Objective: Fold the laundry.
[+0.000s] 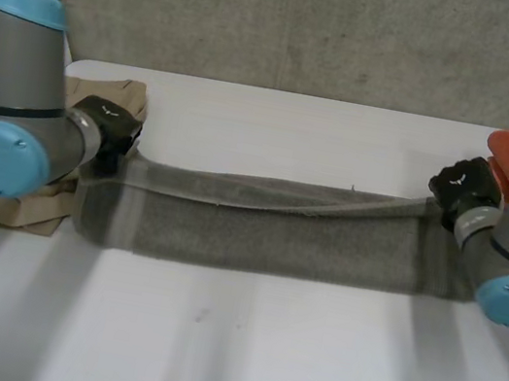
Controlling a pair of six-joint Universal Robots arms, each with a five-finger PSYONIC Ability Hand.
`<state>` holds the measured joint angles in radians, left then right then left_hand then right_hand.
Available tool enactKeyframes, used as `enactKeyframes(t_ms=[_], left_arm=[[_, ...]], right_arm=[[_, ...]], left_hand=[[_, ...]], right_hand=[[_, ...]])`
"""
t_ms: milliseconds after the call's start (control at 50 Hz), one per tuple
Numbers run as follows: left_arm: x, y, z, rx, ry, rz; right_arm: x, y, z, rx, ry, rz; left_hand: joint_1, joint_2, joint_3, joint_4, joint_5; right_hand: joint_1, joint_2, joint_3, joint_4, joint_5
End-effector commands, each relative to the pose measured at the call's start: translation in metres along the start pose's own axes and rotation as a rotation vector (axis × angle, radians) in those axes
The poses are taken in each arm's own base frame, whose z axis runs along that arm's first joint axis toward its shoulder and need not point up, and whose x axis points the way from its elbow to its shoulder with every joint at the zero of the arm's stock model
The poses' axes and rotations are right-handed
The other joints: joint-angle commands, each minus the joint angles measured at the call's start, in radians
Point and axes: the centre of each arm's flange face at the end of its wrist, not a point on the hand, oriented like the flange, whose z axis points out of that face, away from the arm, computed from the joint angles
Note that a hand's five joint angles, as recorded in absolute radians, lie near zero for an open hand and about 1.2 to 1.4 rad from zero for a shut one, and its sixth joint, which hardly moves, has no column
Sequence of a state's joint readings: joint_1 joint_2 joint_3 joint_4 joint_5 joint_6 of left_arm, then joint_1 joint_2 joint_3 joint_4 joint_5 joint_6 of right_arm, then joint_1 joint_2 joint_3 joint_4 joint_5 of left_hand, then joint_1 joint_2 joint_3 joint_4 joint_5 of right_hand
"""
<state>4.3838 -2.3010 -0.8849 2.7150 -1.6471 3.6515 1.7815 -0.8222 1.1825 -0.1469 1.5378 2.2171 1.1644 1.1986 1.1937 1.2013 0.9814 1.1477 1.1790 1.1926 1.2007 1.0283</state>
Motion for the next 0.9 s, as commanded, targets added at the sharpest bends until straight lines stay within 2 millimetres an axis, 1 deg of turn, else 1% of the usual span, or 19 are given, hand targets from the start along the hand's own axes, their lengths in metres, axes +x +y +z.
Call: enactKeyframes(t_ms=[20, 120, 140, 160, 180, 200, 260, 280, 340, 360, 460, 520, 620, 720, 740, 800, 820, 880, 900], left_arm=[[0.007, -0.004, 0.034, 0.0, -0.055, 0.01], [0.012, -0.012, 0.045, 0.058, -0.059, 0.015], [0.016, -0.014, 0.049, 0.082, -0.056, 0.022], [0.017, -0.015, 0.05, 0.095, -0.059, 0.026], [0.018, -0.016, 0.051, 0.104, -0.065, 0.03], [0.017, -0.017, 0.052, 0.109, -0.092, 0.038], [0.01, -0.02, 0.05, 0.107, -0.161, 0.029], [0.006, -0.023, 0.046, 0.107, -0.196, 0.021], [0.007, -0.027, 0.039, 0.12, -0.208, 0.018], [0.009, -0.029, 0.033, 0.14, -0.19, 0.024], [0.019, -0.031, 0.014, 0.176, -0.096, 0.047], [0.03, -0.027, 0.005, 0.191, -0.014, 0.083], [0.041, -0.019, 0.004, 0.19, 0.048, 0.138], [0.046, -0.014, 0.021, 0.204, 0.036, 0.175], [0.05, -0.011, 0.029, 0.208, 0.035, 0.188], [0.055, -0.008, 0.043, 0.216, 0.029, 0.214], [0.057, -0.006, 0.053, 0.219, 0.022, 0.238], [0.058, -0.002, 0.069, 0.226, 0.0, 0.276], [0.058, -0.001, 0.078, 0.235, -0.016, 0.302]], right_arm=[[-0.017, 0.0, 0.038, 0.061, 0.06, -0.041], [-0.023, 0.002, 0.053, 0.075, 0.101, -0.052], [-0.027, 0.002, 0.057, 0.08, 0.111, -0.05], [-0.03, 0.003, 0.059, 0.081, 0.115, -0.048], [-0.031, 0.003, 0.061, 0.086, 0.124, -0.043], [-0.032, 0.003, 0.065, 0.101, 0.143, -0.035], [-0.027, 0.004, 0.07, 0.127, 0.177, -0.016], [-0.022, 0.003, 0.072, 0.144, 0.199, 0.005], [-0.014, -0.001, 0.072, 0.167, 0.21, 0.05], [-0.009, -0.005, 0.069, 0.178, 0.205, 0.09], [0.006, -0.016, 0.051, 0.182, 0.151, 0.204], [0.008, -0.021, 0.041, 0.183, 0.095, 0.26], [0.004, -0.022, 0.03, 0.157, 0.007, 0.285], [-0.005, -0.018, 0.027, 0.126, -0.035, 0.278], [-0.008, -0.018, 0.027, 0.12, -0.04, 0.272], [-0.011, -0.017, 0.027, 0.113, -0.045, 0.262], [-0.013, -0.014, 0.027, 0.103, -0.046, 0.255], [-0.014, -0.014, 0.026, 0.099, -0.045, 0.247], [-0.014, -0.013, 0.025, 0.095, -0.043, 0.244]], left_hand=[[0.232, 0.198, 0.203, 0.195, 0.24], [0.229, 0.195, 0.2, 0.192, 0.238], [-0.125, -0.16, -0.155, -0.162, -0.117], [-0.393, -0.428, -0.423, -0.43, -0.385], [-0.658, -0.692, -0.687, -0.694, -0.649], [-0.986, -1.02, -1.015, -1.023, -0.977], [-0.99, -1.024, -1.019, -1.027, -0.981], [-0.99, -1.024, -1.019, -1.027, -0.981], [-0.99, -1.024, -1.019, -1.027, -0.981], [-0.99, -1.024, -1.019, -1.027, -0.981], [-0.99, -1.024, -1.019, -1.027, -0.981], [-0.99, -1.024, -1.019, -1.027, -0.981], [-0.99, -1.024, -1.019, -1.027, -0.981], [-0.99, -1.024, -1.019, -1.027, -0.981], [-0.99, -1.024, -1.019, -1.027, -0.981], [-0.99, -1.024, -1.019, -1.027, -0.981], [-0.99, -1.024, -1.019, -1.027, -0.981], [-0.99, -1.024, -1.019, -1.027, -0.981], [-0.99, -1.024, -1.019, -1.027, -0.981]], right_hand=[[0.249, 0.217, 0.204, 0.196, 0.193], [0.249, 0.217, 0.204, 0.196, 0.193], [-0.484, -0.516, -0.529, -0.537, -0.539], [-0.774, -0.805, -0.818, -0.827, -0.829], [-0.973, -1.004, -1.018, -1.026, -1.028], [-0.973, -1.004, -1.018, -1.026, -1.028], [-0.973, -1.004, -1.018, -1.026, -1.028], [-0.973, -1.004, -1.018, -1.026, -1.028], [-0.973, -1.004, -1.018, -1.026, -1.028], [-0.973, -1.004, -1.018, -1.026, -1.028], [-0.973, -1.004, -1.018, -1.026, -1.028], [-0.973, -1.004, -1.018, -1.026, -1.028], [-0.973, -1.004, -1.018, -1.026, -1.028], [-0.973, -1.004, -1.018, -1.026, -1.028], [-0.973, -1.004, -1.018, -1.026, -1.028], [-0.973, -1.004, -1.018, -1.026, -1.028], [-0.973, -1.004, -1.018, -1.026, -1.028], [-0.973, -1.004, -1.018, -1.026, -1.028], [-0.973, -1.004, -1.018, -1.026, -1.028]])
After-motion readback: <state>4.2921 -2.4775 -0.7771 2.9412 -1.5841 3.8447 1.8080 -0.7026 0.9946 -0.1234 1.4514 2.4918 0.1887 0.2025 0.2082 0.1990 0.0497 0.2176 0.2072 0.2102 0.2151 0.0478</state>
